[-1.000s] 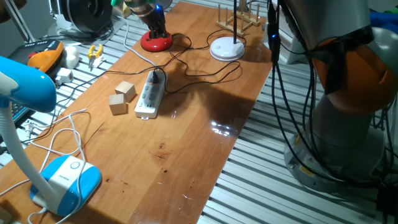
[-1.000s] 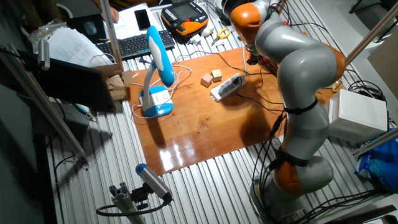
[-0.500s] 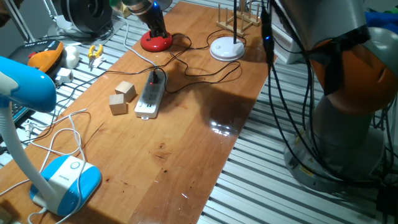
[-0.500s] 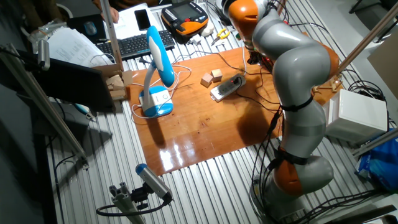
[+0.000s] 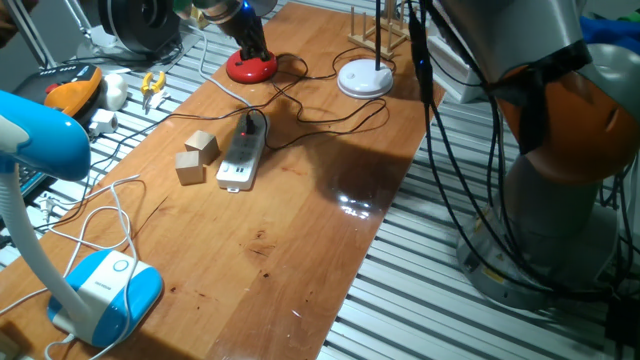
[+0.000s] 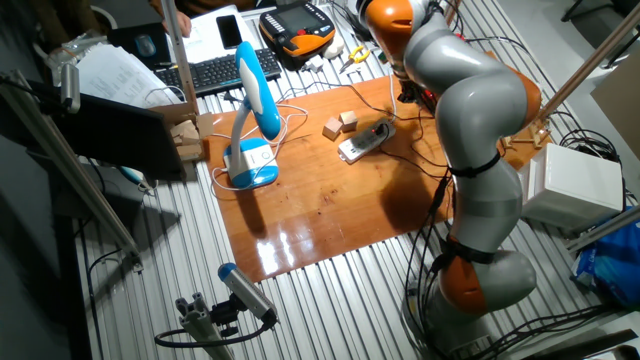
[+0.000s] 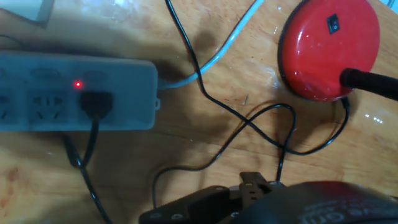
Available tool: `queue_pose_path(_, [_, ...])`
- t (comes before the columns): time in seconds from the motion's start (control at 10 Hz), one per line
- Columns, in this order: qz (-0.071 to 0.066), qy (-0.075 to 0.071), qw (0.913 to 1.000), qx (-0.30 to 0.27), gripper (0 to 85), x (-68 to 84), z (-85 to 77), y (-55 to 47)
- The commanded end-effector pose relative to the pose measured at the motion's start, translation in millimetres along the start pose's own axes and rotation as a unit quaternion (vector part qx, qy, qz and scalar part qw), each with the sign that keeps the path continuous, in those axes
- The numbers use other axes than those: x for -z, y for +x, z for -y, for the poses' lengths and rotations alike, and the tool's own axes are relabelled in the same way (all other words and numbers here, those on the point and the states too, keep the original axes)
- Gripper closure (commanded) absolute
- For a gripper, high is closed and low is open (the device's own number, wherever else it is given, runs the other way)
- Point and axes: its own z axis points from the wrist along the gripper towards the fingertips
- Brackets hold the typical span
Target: Plug in the power cord of the desk lamp, turn on the socket, and light up the desk lamp
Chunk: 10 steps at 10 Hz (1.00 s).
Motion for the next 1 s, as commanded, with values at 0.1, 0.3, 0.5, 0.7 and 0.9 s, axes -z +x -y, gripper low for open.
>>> queue_pose_path(0.1, [-0.001, 0.005, 1.0000, -0.001, 85.0, -5.2, 6.6, 10.8])
queue_pose_path(0.3, [0.004, 0.003, 1.0000, 0.000, 85.0, -20.3, 17.1, 25.1])
queue_pose_path(0.5, [0.005, 0.012, 0.9999, -0.001, 85.0, -34.4, 23.7, 36.2])
queue_pose_path(0.7, [0.013, 0.025, 0.9996, -0.002, 85.0, -51.3, 27.6, 45.2])
queue_pose_path(0.9, [0.015, 0.034, 0.9993, -0.003, 85.0, -64.4, 30.0, 50.8])
